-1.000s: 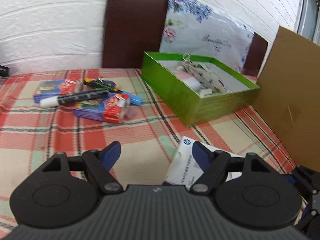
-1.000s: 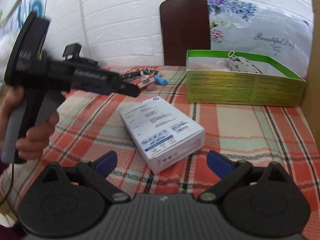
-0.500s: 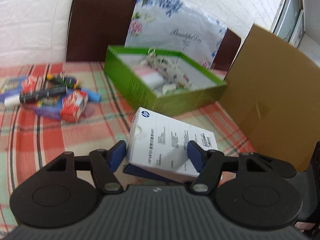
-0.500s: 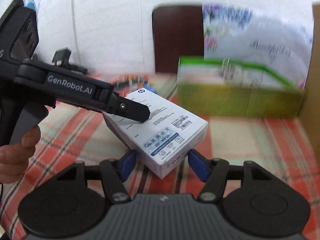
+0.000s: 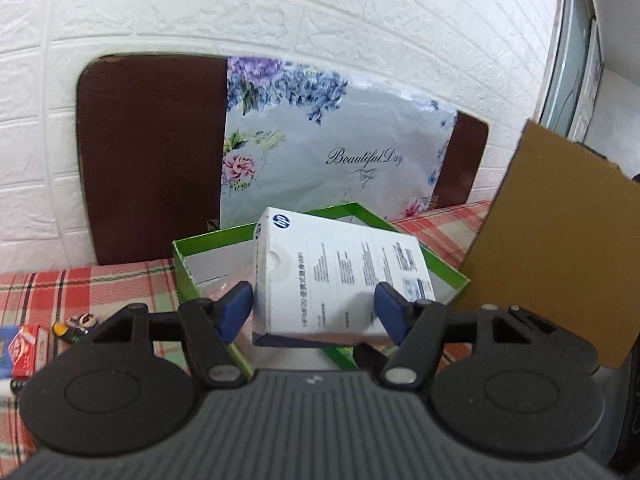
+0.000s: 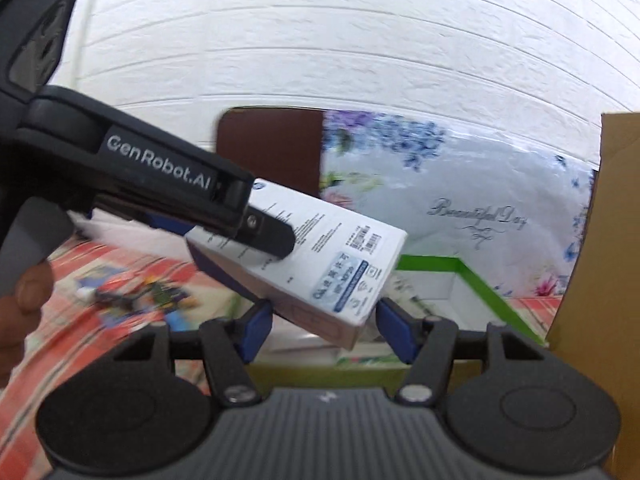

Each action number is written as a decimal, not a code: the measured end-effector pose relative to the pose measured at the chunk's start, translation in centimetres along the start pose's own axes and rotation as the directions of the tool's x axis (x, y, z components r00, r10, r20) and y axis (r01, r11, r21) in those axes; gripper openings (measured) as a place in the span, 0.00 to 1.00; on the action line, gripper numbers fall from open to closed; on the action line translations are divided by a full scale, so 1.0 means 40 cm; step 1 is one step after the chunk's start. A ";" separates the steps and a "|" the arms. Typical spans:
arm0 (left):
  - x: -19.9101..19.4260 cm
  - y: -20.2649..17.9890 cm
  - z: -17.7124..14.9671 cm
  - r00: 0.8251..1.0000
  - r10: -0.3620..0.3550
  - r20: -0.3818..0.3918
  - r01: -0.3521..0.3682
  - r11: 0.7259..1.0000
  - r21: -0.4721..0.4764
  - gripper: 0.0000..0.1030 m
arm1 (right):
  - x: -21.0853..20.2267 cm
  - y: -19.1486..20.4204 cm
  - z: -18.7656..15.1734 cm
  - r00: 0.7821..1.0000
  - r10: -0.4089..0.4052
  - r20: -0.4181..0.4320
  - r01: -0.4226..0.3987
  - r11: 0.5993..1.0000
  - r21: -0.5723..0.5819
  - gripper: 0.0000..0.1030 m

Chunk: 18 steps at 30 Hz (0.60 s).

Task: Organize objects
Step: 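Carry the white HP box into the green box and release it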

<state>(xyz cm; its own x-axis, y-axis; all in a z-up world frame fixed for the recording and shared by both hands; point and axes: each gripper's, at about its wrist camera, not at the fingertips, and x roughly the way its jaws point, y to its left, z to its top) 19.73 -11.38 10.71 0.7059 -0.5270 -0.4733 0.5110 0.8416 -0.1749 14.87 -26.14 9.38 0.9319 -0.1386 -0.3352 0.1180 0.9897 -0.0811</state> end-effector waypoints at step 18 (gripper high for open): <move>-0.009 -0.049 -0.075 0.969 0.233 -0.083 -0.230 0.972 0.044 0.70 | -0.032 -0.053 -0.077 0.996 -0.049 -0.078 0.065 0.974 0.219 0.73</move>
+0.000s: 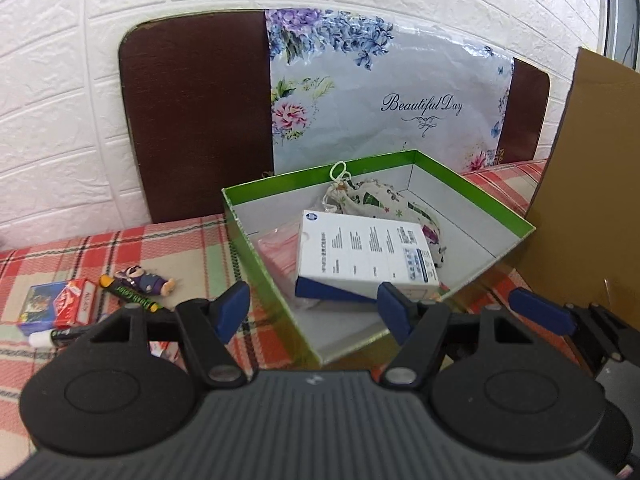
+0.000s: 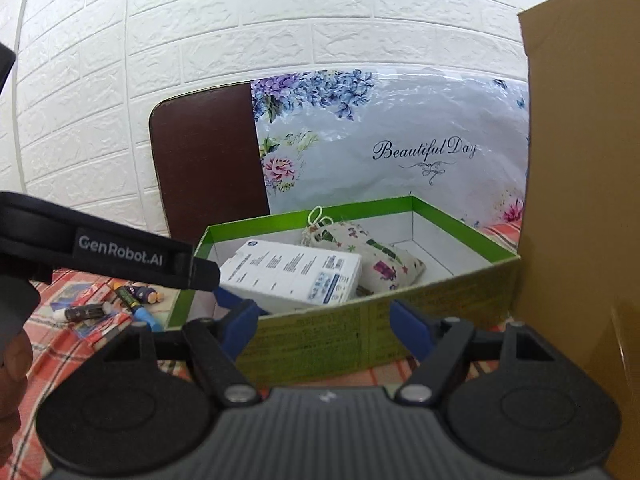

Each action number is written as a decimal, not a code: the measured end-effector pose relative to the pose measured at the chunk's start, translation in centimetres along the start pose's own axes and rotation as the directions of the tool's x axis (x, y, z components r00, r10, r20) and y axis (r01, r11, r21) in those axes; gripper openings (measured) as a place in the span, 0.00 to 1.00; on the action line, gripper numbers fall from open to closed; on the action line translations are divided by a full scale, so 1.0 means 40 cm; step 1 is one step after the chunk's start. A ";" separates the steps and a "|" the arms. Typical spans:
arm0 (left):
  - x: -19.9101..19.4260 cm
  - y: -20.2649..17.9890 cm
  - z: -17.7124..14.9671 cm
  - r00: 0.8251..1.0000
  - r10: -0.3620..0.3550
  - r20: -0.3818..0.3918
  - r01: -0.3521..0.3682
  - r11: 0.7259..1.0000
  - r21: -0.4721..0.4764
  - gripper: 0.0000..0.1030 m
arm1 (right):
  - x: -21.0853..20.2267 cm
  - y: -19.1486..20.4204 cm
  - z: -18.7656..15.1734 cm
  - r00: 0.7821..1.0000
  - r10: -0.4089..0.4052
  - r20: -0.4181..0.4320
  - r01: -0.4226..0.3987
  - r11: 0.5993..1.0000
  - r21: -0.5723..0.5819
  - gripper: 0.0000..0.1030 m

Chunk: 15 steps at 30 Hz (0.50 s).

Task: Organize objects
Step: 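Carry the white HP box into the green box and release it, then move the right gripper to the black marker among the card boxes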

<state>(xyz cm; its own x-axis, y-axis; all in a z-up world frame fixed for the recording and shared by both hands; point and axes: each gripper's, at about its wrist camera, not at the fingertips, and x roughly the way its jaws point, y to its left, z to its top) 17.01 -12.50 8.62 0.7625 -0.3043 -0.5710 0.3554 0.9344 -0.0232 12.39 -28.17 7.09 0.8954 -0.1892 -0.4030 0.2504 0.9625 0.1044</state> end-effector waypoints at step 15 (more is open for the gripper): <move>-0.123 0.028 -0.144 0.991 0.108 -0.073 -0.110 0.994 -0.027 0.77 | -0.118 0.051 -0.070 0.991 0.095 -0.095 -0.092 0.995 0.034 0.75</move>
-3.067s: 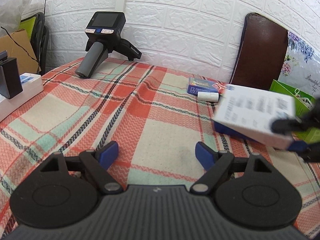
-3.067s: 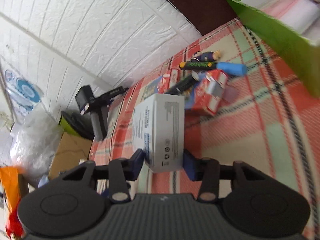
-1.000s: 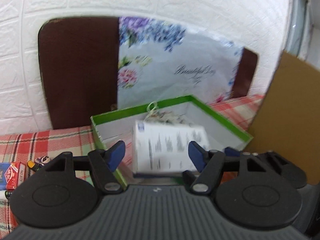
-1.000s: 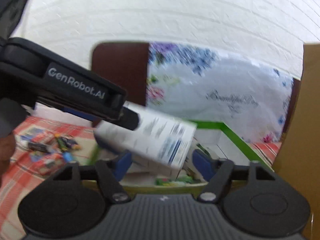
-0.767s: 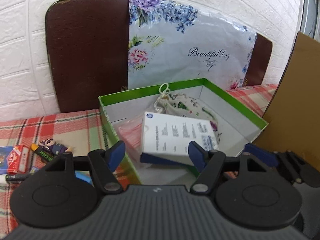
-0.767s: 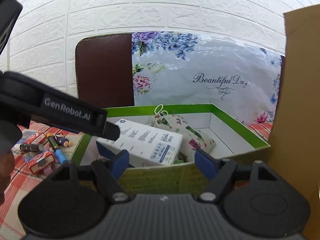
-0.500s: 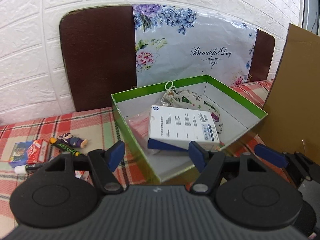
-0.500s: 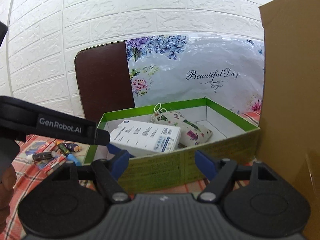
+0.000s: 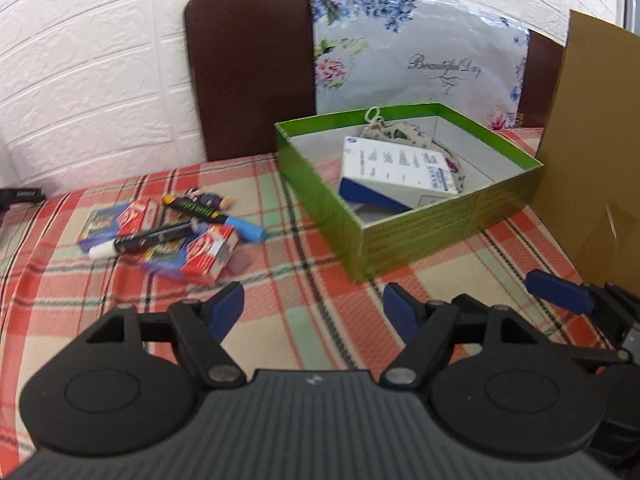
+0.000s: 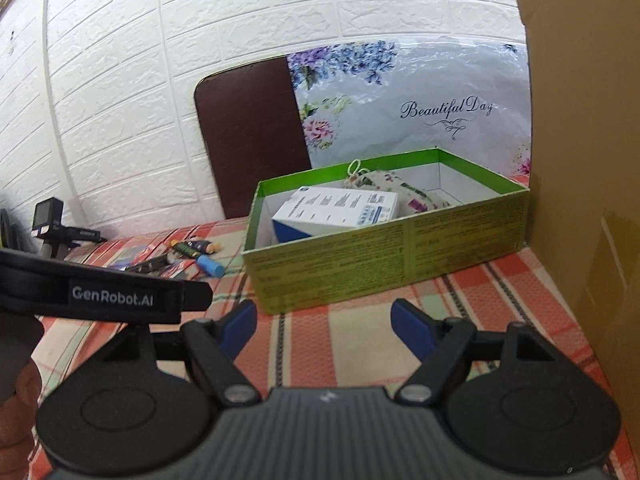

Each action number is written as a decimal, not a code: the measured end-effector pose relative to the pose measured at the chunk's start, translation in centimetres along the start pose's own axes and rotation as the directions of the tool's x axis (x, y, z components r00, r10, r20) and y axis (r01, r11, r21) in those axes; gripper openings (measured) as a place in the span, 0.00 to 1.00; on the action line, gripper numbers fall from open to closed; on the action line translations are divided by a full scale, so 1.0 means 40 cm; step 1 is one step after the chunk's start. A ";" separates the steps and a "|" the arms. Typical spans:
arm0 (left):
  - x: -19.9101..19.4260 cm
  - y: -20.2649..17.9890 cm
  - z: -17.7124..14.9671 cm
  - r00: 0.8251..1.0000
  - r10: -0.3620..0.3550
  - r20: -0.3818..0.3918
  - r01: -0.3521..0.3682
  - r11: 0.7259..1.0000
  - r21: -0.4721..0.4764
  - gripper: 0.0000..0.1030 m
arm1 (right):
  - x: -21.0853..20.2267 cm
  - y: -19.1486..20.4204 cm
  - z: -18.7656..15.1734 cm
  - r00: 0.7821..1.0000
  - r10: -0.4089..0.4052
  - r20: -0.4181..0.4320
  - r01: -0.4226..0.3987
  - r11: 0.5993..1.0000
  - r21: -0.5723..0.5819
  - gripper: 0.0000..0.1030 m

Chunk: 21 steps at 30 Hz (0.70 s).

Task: Organize objects
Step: 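Move the right gripper to the black marker among the card boxes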

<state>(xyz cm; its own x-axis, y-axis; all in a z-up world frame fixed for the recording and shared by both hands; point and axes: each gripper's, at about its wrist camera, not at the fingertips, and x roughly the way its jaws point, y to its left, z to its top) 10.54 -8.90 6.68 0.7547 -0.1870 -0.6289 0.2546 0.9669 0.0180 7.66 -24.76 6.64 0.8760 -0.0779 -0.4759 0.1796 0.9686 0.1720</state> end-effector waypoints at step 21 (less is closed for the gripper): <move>-0.099 0.127 -0.087 0.989 0.141 0.035 -0.139 0.988 -0.059 0.82 | -0.074 0.090 -0.021 0.999 0.039 -0.020 -0.040 0.998 -0.053 0.77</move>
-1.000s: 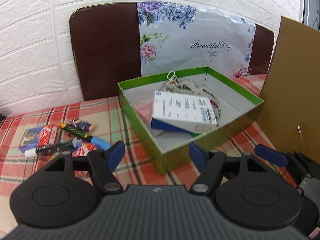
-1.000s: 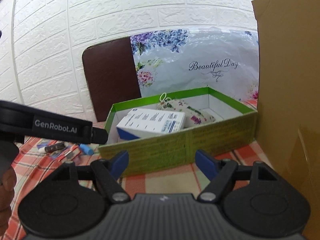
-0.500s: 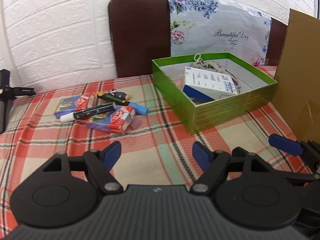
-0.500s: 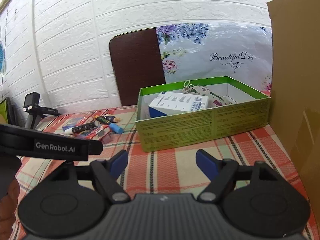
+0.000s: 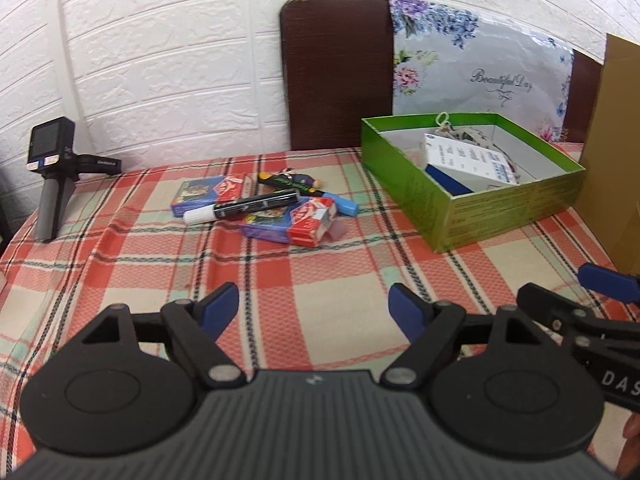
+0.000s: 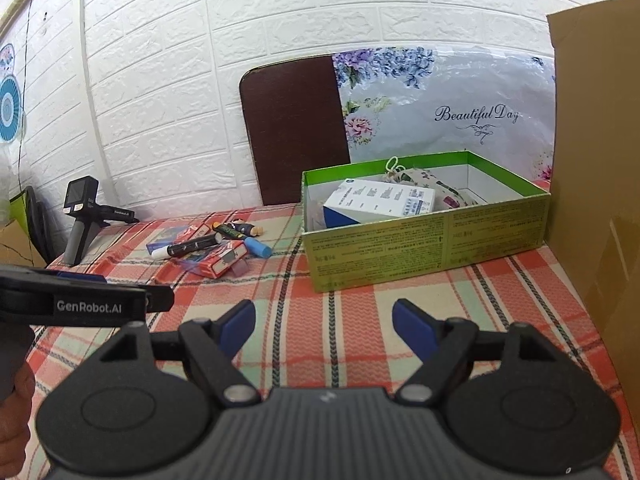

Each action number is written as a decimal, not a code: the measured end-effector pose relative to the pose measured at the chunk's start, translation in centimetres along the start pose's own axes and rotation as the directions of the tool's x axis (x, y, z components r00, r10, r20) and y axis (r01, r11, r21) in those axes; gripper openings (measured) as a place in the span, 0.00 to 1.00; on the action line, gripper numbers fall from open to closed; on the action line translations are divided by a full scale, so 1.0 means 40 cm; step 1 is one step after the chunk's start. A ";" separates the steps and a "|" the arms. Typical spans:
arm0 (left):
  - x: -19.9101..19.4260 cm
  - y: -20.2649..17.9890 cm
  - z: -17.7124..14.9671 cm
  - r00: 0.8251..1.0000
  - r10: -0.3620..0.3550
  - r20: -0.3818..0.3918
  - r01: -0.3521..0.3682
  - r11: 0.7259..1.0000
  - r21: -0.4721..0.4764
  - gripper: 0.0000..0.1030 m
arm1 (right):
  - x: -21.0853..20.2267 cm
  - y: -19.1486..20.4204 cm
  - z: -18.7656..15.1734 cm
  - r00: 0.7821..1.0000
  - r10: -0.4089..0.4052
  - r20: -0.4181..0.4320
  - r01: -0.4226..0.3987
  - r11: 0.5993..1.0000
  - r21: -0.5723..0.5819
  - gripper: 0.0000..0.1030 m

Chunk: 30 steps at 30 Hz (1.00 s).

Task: Organize objects
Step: 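Move the right gripper to the black marker among the card boxes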

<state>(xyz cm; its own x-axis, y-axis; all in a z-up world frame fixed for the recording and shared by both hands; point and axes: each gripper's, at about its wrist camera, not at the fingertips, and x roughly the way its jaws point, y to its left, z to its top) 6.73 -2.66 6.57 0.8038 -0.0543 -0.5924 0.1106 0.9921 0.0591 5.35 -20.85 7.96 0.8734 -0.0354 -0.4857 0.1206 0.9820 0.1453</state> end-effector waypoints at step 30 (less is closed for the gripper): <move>0.116 0.393 -0.162 0.971 0.236 0.022 -0.224 0.943 -0.246 0.95 | 0.256 0.323 0.107 0.990 0.122 -0.077 -0.142 0.922 -0.359 0.70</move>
<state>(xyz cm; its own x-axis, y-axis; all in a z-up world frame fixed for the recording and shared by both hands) 8.40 13.43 -0.46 0.8197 0.1792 -0.5440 -0.2196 0.9755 -0.0097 17.88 -9.31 8.56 0.8426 0.0991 -0.5293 -0.1822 0.9774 -0.1071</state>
